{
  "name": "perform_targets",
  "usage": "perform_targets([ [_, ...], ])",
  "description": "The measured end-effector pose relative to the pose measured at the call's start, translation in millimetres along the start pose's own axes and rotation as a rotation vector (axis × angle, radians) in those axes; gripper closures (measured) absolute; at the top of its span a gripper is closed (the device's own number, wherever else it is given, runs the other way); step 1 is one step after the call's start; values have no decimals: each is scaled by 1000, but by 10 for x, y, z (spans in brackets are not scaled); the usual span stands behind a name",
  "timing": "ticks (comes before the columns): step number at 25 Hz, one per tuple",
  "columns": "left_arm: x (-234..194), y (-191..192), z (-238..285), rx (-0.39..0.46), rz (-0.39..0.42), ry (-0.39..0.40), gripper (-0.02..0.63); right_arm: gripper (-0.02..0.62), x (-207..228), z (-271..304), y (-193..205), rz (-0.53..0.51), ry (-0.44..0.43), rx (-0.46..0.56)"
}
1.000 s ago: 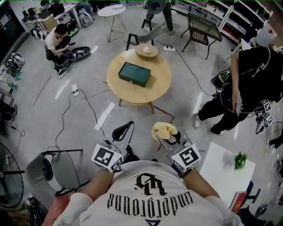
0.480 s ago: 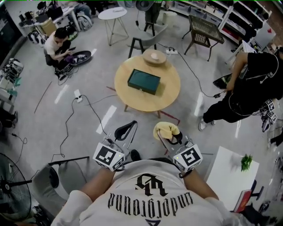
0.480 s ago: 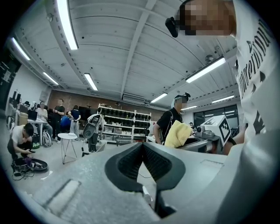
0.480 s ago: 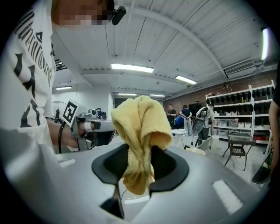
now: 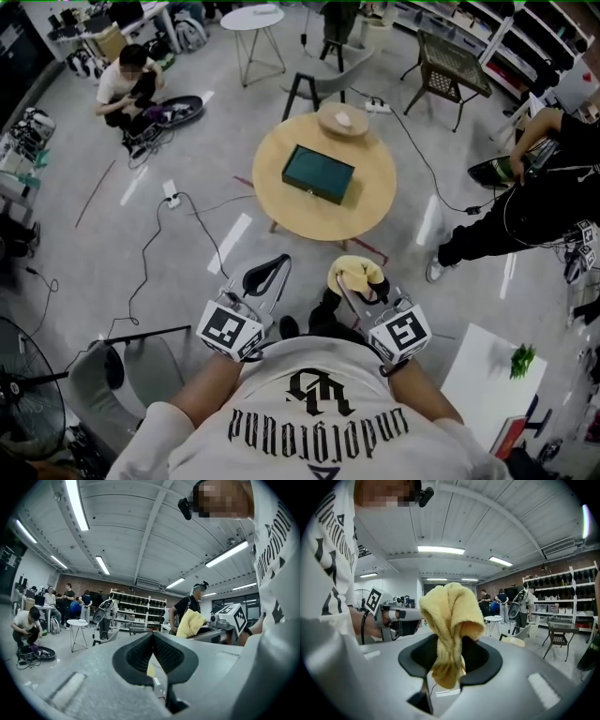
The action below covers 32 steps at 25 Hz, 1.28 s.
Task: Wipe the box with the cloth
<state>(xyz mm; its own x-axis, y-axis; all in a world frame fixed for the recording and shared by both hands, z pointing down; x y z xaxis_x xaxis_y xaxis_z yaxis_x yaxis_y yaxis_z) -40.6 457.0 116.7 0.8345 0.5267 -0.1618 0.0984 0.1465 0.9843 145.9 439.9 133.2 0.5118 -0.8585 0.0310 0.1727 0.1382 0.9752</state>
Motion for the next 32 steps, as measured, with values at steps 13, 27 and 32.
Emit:
perform_targets([
  [13, -349, 8, 899, -36, 2, -54, 600, 462, 1055, 416, -2, 22, -66, -10],
  [27, -545, 122, 1963, -73, 7, -97, 600, 460, 2235, 472, 155, 35, -67, -30],
  [32, -766, 251, 2214, -99, -3, -100, 600, 460, 2464, 616, 292, 63, -61, -50],
])
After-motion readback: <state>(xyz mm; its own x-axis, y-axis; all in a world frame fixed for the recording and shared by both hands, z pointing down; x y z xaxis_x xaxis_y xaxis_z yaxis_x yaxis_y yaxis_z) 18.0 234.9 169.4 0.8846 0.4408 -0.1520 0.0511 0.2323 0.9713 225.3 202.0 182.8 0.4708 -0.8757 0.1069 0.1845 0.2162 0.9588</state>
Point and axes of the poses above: the fingertips, and each gripper's own axes: z forward along the fingers, x to its right, y out of its underside, the point moved 6 cm from there along -z, backward along the fingers, and after that the axes turned 1 degree about -y, right-handed, at the moved point
